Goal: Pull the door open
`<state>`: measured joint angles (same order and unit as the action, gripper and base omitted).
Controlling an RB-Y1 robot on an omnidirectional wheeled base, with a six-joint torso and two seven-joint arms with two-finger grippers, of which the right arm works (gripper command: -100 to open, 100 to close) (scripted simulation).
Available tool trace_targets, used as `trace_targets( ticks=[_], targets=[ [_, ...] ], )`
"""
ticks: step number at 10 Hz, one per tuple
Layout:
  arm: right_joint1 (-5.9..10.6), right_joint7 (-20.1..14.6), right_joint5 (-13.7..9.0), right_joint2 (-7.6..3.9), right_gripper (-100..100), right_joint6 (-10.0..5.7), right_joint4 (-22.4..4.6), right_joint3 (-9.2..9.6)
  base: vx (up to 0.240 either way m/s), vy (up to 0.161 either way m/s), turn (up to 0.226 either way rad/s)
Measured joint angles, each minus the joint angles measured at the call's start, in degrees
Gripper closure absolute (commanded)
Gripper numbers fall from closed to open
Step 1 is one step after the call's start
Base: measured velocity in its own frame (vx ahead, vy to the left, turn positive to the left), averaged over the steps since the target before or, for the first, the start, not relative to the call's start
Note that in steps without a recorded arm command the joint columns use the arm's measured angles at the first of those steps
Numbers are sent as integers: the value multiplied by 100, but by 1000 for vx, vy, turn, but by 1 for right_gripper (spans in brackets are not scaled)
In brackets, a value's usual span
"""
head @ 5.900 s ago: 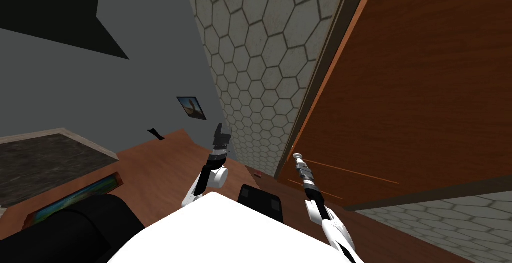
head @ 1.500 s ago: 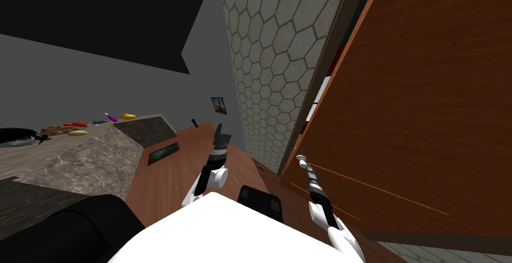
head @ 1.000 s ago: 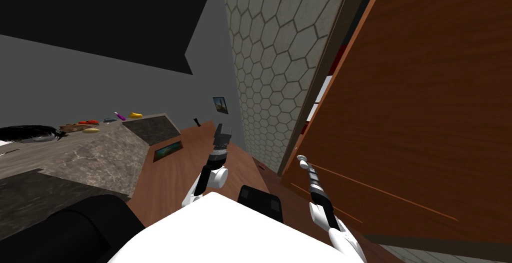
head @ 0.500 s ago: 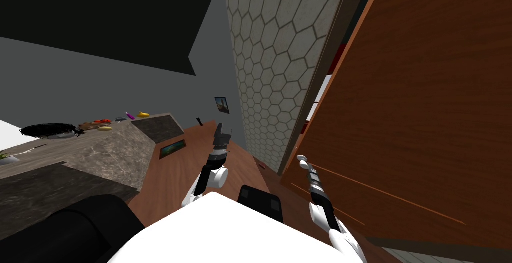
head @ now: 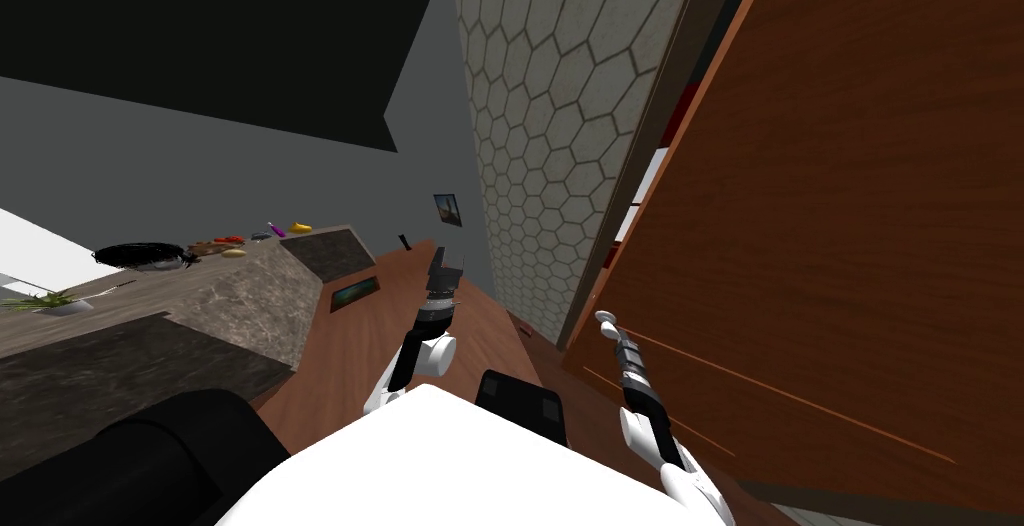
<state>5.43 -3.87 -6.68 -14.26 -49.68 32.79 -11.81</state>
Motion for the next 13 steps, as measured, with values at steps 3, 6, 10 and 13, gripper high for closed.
trace_targets(
  ticks=[3, 6, 10, 13],
  targets=[
    [-10, -467, -132, -23, 100, -4, -37, 48, -26, -13, 38],
    [-116, -797, -227, 12, 100, 144, 190, 71, -24, -9, 26],
    [-70, -844, -236, 7, 100, 105, 93, 73, -5, -1, 7],
    [-39, -1258, -358, -24, 100, 31, -31, 119, -36, -21, 70]
  ],
)
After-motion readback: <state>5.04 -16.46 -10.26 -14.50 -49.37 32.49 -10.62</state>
